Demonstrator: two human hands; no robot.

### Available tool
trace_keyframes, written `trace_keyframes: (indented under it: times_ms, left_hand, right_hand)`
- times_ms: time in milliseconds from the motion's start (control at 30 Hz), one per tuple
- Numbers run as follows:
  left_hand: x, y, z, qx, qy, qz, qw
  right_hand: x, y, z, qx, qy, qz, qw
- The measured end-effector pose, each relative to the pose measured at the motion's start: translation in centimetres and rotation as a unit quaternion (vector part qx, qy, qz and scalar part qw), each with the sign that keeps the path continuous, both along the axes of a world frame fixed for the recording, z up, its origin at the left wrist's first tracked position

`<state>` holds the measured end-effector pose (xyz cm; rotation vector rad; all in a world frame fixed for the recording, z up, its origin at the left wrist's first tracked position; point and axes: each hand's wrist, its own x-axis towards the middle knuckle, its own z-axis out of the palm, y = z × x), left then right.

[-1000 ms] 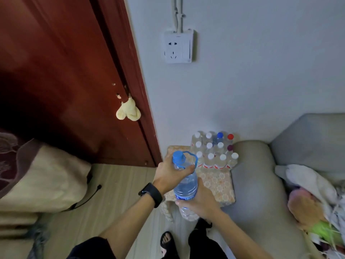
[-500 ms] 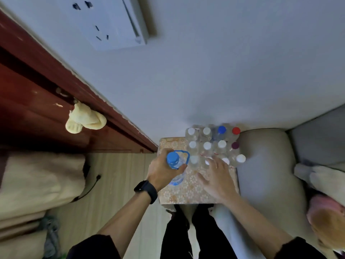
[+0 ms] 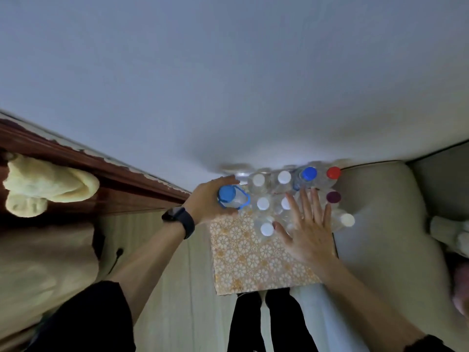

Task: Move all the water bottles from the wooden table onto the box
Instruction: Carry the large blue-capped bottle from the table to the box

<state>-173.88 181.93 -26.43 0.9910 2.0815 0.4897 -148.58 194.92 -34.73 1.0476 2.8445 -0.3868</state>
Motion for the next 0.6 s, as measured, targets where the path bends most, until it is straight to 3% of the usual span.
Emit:
trace_keyframes:
  times_ms: [167,300,400,467,600]
  left_hand:
    - [0.6,-0.9,-1.1,0.053,-0.032,0.168,0.984]
    - [4.2,-0.2,-2.4,0.042,-0.169,0.362,0.916]
    - [6.0,0.8,-2.6,0.058,-0.096,0.438,0.892]
    - [6.3,0.9,-2.5,0.078,-0.08,0.455,0.883]
    - [5.7,0.2,-2.4,0.102,-0.074,0.419,0.899]
  right_hand:
    - [0.0,-0.2,-0.1,0.008,0.001,-0.005,1.0]
    - [-0.3,-0.3,0.0,0.002,-0.006,-0.014,1.0]
    - [-0.3,-0.3,0.1,-0.003,-0.008,-0.016,1.0]
    - [-0.4,-0.3,0.1,-0.002,-0.014,-0.017,1.0]
    - [-0.4,-0.3,0.1,0.003,-0.009,-0.02,1.0]
